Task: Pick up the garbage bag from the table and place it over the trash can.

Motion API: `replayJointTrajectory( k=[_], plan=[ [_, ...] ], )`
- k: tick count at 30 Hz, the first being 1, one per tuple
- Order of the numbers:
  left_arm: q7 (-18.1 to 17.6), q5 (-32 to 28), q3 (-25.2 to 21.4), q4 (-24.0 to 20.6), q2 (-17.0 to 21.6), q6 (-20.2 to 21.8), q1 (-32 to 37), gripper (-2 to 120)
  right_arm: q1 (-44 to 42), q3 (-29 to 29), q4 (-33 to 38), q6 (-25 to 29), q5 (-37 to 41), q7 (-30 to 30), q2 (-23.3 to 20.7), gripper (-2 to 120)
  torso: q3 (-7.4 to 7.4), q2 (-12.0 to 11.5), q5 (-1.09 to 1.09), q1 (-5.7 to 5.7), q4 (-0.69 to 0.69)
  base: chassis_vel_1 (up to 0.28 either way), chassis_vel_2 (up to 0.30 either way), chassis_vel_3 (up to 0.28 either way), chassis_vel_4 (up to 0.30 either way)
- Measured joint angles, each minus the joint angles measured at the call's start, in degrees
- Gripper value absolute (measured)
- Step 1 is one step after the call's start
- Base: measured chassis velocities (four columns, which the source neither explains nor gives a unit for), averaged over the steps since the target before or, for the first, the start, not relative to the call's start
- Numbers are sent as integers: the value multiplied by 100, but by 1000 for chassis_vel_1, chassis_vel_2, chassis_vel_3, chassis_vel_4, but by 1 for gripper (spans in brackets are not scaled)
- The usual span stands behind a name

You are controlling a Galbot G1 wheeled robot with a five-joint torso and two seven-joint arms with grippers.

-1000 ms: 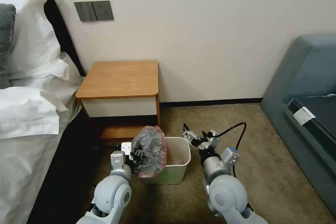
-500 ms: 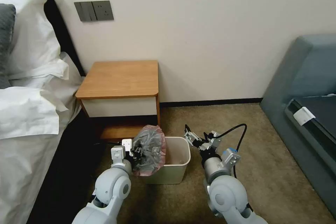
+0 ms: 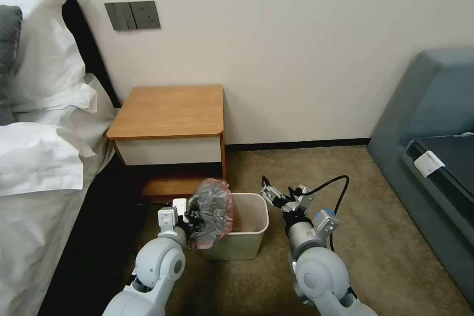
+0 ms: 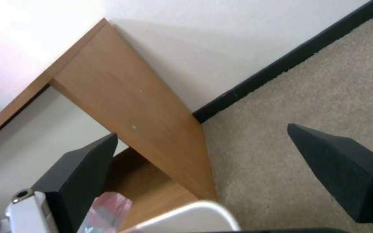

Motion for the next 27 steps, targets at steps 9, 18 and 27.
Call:
replayJointTrajectory(
  k=[9, 18, 27],
  plan=[
    [108, -27, 8, -19, 12, -245, 66, 7, -2, -14, 0, 5, -57, -6, 35, 100, 0, 0, -1, 0, 0, 0, 0, 0, 0],
    [615, 124, -5, 60, 0, -1709, 320, 6, 38, -241, 289, -48, -192, -113, -104, 100, 1, 0, -1, 0, 0, 0, 0, 0, 0],
    [1009, 200, -110, -60, -13, -2650, 621, 6, 20, -872, 731, -242, -342, -924, -653, 100, 1, 0, -1, 0, 0, 0, 0, 0, 0]
  ],
)
